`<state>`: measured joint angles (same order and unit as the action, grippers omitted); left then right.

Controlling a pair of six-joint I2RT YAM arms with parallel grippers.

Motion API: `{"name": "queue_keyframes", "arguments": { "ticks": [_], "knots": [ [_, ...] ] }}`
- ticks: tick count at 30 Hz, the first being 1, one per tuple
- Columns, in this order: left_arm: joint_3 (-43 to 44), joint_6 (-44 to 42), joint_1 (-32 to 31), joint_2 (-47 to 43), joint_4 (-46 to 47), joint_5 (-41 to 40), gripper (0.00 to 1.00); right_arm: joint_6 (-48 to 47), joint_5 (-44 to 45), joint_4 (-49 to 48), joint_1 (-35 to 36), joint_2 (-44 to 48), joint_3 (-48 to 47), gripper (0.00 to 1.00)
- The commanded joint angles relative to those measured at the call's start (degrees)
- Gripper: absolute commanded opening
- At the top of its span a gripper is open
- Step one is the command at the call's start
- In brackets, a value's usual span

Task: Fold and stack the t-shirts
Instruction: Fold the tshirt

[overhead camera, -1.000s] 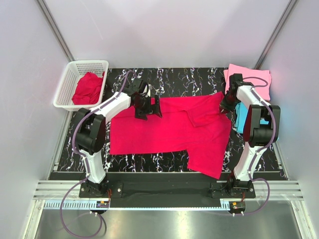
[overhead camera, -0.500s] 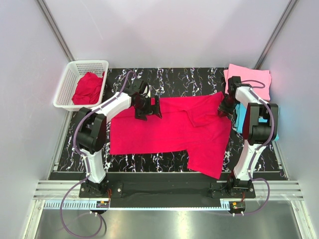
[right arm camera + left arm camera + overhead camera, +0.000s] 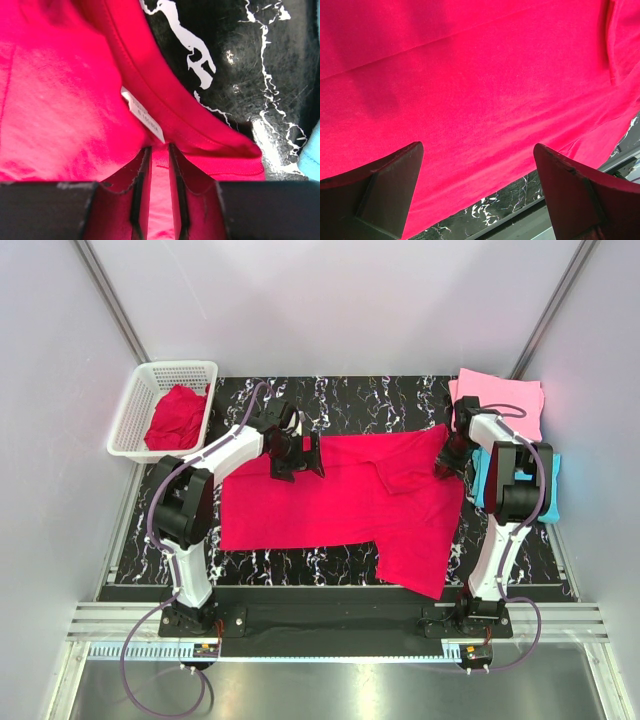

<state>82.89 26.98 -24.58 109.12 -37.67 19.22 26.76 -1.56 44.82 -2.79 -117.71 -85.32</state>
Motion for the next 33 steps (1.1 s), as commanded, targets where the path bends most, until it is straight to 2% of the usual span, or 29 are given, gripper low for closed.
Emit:
{"name": "queue_keyframes", "arguments": {
  "ticks": [1, 5, 9, 23, 33],
  "knots": [
    [2.1, -0.53, -0.21, 0.04, 0.67, -0.77, 0.99, -0.66, 0.68, -0.43, 0.06, -1.2, -1.96, 0.24],
    [2.19, -0.61, -0.12, 0.13, 0.58, -0.77, 0.99, -0.49, 0.95, -0.34, 0.06, -0.94, -1.87, 0.12],
    [2.45, -0.7, -0.03, 0.39, 0.49, -0.59, 0.99, -0.57, 1.21, 0.09, 0.06, 0.2, -2.31, 0.07],
    [2.8, -0.62, -0.03, 0.65, 0.49, 0.02, 0.99, -0.57, 0.86, 5.19, 0.06, 9.24, -1.52, 0.1],
    [2.45, -1.14, -0.03, 0.04, 0.49, 0.03, 0.99, -0.05, -0.19, 7.3, 0.15, 14.35, 4.97, 0.11]
  ]
}}
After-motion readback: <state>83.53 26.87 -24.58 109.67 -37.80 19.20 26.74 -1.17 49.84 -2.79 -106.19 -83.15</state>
